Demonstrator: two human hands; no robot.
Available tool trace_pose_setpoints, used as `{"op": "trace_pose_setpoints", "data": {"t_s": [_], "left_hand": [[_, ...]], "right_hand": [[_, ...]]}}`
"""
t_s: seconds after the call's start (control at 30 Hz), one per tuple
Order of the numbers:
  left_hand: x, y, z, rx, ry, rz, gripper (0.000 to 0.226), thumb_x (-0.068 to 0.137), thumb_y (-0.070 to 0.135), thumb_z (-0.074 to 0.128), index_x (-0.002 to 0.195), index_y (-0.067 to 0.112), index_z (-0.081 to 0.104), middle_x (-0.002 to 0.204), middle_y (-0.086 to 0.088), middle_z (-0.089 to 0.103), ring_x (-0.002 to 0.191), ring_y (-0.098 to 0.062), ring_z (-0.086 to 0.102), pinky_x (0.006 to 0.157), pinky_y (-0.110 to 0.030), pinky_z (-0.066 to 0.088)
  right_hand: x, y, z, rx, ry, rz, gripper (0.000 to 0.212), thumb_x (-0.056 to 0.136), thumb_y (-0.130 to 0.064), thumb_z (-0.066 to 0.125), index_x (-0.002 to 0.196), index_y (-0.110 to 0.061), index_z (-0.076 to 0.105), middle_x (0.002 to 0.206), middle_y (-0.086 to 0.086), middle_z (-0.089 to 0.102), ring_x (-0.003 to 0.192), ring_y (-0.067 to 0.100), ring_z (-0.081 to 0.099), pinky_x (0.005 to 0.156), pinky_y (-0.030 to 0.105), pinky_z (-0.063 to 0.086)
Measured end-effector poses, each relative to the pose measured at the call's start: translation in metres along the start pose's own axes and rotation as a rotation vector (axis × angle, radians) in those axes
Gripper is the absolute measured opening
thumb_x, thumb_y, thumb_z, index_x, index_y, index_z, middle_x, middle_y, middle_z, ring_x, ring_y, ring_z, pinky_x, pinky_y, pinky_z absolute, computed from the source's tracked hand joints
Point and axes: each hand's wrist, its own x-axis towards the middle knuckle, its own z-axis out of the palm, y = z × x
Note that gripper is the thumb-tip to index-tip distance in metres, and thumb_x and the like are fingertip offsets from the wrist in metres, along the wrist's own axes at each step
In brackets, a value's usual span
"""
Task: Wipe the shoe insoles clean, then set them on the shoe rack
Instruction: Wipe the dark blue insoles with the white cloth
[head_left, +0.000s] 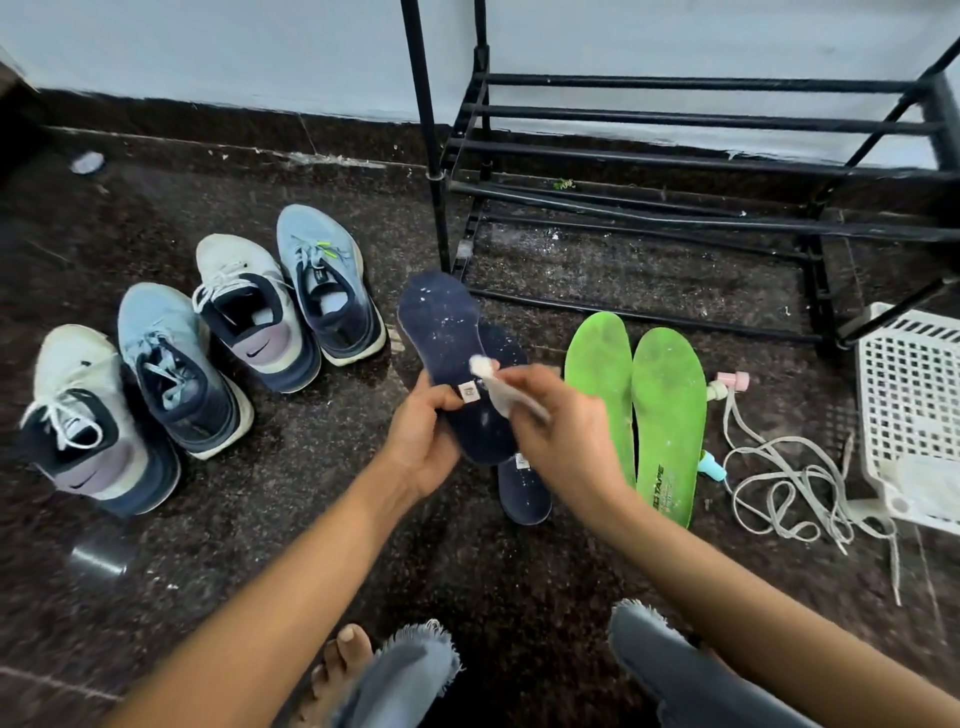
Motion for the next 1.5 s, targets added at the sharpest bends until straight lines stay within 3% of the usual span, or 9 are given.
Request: {"op": "trace_pose_setpoints", "data": {"t_s": [0.17, 0.3, 0.57, 0.7, 0.8, 0.93, 1.17, 1.37, 1.5], "left_hand": [[-0.009, 0.000, 0.014, -0.167, -0.021, -0.054, 0.057, 0.099, 0.035, 0.032, 0.081, 0.009, 0.080, 0.102, -0.014, 0.070, 0.105, -0.031, 0.062, 0.100, -0.049, 0.045], [-0.013, -0.001, 0.010, -0.229, -0.002, -0.048, 0.070, 0.097, 0.063, 0.024, 0.111, 0.011, 0.068, 0.110, -0.013, 0.067, 0.096, -0.025, 0.066, 0.089, -0.043, 0.051], [-0.026, 0.001, 0.013, -0.209, 0.012, -0.103, 0.072, 0.098, 0.062, 0.025, 0.128, 0.007, 0.059, 0.110, -0.006, 0.065, 0.092, -0.018, 0.062, 0.089, -0.035, 0.047], [-0.026, 0.000, 0.016, -0.176, 0.034, -0.048, 0.072, 0.099, 0.060, 0.022, 0.102, 0.007, 0.071, 0.098, -0.007, 0.069, 0.086, -0.019, 0.065, 0.090, -0.036, 0.047], [-0.031, -0.004, 0.026, -0.134, 0.015, -0.064, 0.075, 0.100, 0.057, 0.018, 0.094, 0.011, 0.076, 0.102, -0.006, 0.071, 0.090, -0.016, 0.066, 0.082, -0.032, 0.055], [-0.029, 0.005, 0.029, -0.171, 0.037, -0.059, 0.068, 0.100, 0.058, 0.019, 0.118, 0.008, 0.062, 0.114, -0.006, 0.068, 0.102, -0.017, 0.064, 0.089, -0.038, 0.051], [-0.038, 0.001, 0.037, -0.194, 0.030, -0.102, 0.073, 0.099, 0.061, 0.020, 0.109, 0.003, 0.062, 0.097, -0.011, 0.074, 0.107, -0.025, 0.063, 0.092, -0.041, 0.049], [-0.039, 0.000, 0.038, -0.188, 0.043, -0.088, 0.074, 0.098, 0.062, 0.020, 0.131, 0.004, 0.053, 0.116, -0.008, 0.067, 0.113, -0.024, 0.063, 0.084, -0.040, 0.052], [-0.044, 0.002, 0.044, -0.233, 0.041, -0.090, 0.073, 0.098, 0.063, 0.021, 0.125, 0.005, 0.057, 0.118, -0.010, 0.067, 0.115, -0.025, 0.061, 0.090, -0.042, 0.050]], "right_hand": [[-0.026, -0.004, 0.024, -0.239, -0.107, -0.253, 0.034, 0.077, -0.004, 0.062, 0.109, -0.011, 0.068, 0.105, 0.006, 0.070, 0.090, 0.026, 0.061, 0.083, 0.034, 0.052], [-0.030, -0.003, 0.027, -0.248, -0.114, -0.291, 0.033, 0.080, -0.004, 0.057, 0.111, -0.006, 0.068, 0.111, 0.010, 0.068, 0.093, 0.031, 0.061, 0.093, 0.035, 0.045], [-0.041, -0.011, 0.017, -0.063, -0.139, -0.282, 0.032, 0.074, 0.004, 0.058, 0.100, -0.007, 0.073, 0.092, 0.006, 0.071, 0.085, 0.025, 0.065, 0.080, 0.035, 0.050], [-0.037, -0.005, 0.007, -0.286, -0.168, -0.343, 0.032, 0.080, -0.006, 0.046, 0.099, -0.006, 0.072, 0.083, 0.008, 0.067, 0.073, 0.028, 0.057, 0.062, 0.038, 0.052], [-0.023, -0.003, 0.002, -0.251, -0.101, -0.278, 0.028, 0.075, 0.000, 0.054, 0.094, -0.006, 0.073, 0.084, 0.008, 0.069, 0.073, 0.030, 0.060, 0.067, 0.038, 0.051], [-0.028, -0.011, -0.001, -0.071, -0.128, -0.223, 0.028, 0.072, -0.001, 0.059, 0.095, -0.007, 0.075, 0.089, 0.006, 0.072, 0.082, 0.023, 0.066, 0.083, 0.026, 0.049], [-0.029, -0.014, -0.005, -0.312, -0.183, -0.329, 0.034, 0.080, -0.009, 0.043, 0.096, -0.007, 0.073, 0.079, 0.008, 0.064, 0.074, 0.028, 0.057, 0.070, 0.038, 0.052], [-0.040, -0.024, -0.006, -0.125, -0.163, -0.270, 0.028, 0.072, 0.001, 0.061, 0.094, -0.007, 0.075, 0.086, 0.007, 0.070, 0.080, 0.022, 0.064, 0.077, 0.028, 0.050], [-0.042, -0.016, -0.015, -0.257, -0.180, -0.297, 0.033, 0.078, -0.010, 0.046, 0.096, -0.008, 0.074, 0.086, 0.005, 0.069, 0.078, 0.024, 0.060, 0.072, 0.030, 0.048]]}}
